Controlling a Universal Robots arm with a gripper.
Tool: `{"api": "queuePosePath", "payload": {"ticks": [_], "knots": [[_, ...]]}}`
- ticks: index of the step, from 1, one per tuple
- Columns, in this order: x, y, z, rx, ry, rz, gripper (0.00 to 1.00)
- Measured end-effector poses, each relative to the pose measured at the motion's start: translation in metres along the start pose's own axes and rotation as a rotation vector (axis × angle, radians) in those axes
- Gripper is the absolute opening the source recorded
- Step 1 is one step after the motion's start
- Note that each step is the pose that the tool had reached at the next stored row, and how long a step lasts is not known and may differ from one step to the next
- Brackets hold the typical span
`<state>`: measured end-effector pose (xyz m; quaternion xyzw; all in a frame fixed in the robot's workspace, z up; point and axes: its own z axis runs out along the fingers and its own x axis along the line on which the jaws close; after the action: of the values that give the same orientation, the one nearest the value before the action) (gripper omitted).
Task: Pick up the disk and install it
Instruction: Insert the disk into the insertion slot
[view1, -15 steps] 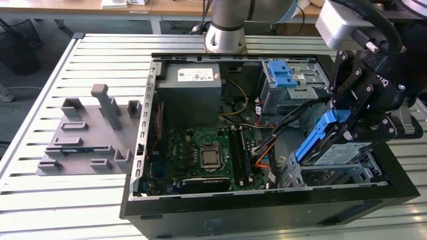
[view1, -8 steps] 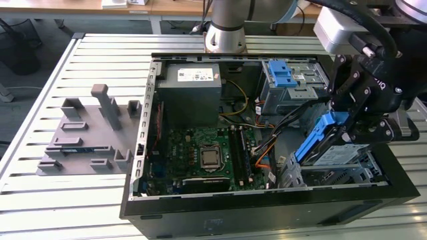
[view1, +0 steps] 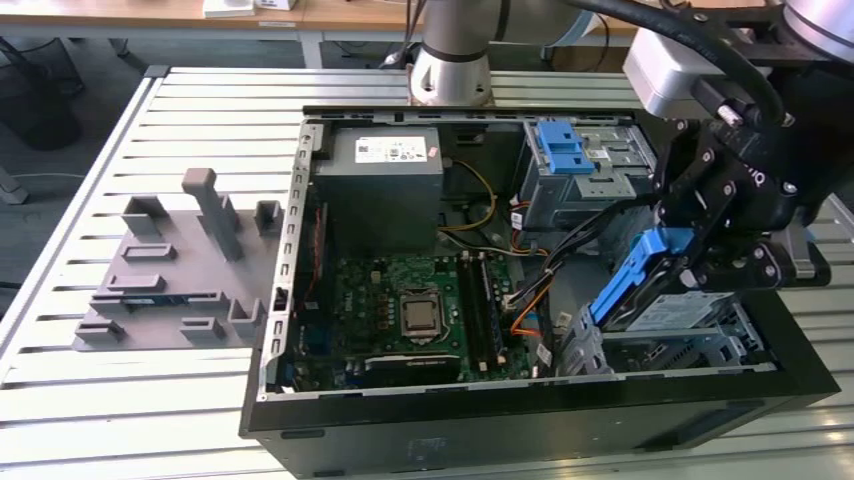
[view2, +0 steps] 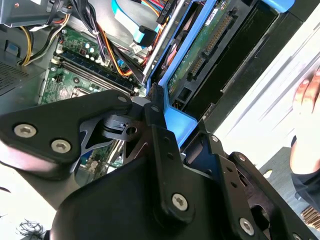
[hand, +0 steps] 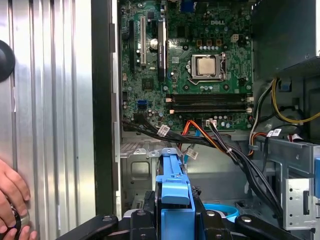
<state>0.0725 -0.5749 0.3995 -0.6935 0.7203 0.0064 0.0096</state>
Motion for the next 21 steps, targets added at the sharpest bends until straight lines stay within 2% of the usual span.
{"api": "queuePosePath", "payload": {"ticks": [21], "knots": [[0.0003, 0.0000, 0.0122, 0.0000, 0.0000, 0.000, 0.36]]}}
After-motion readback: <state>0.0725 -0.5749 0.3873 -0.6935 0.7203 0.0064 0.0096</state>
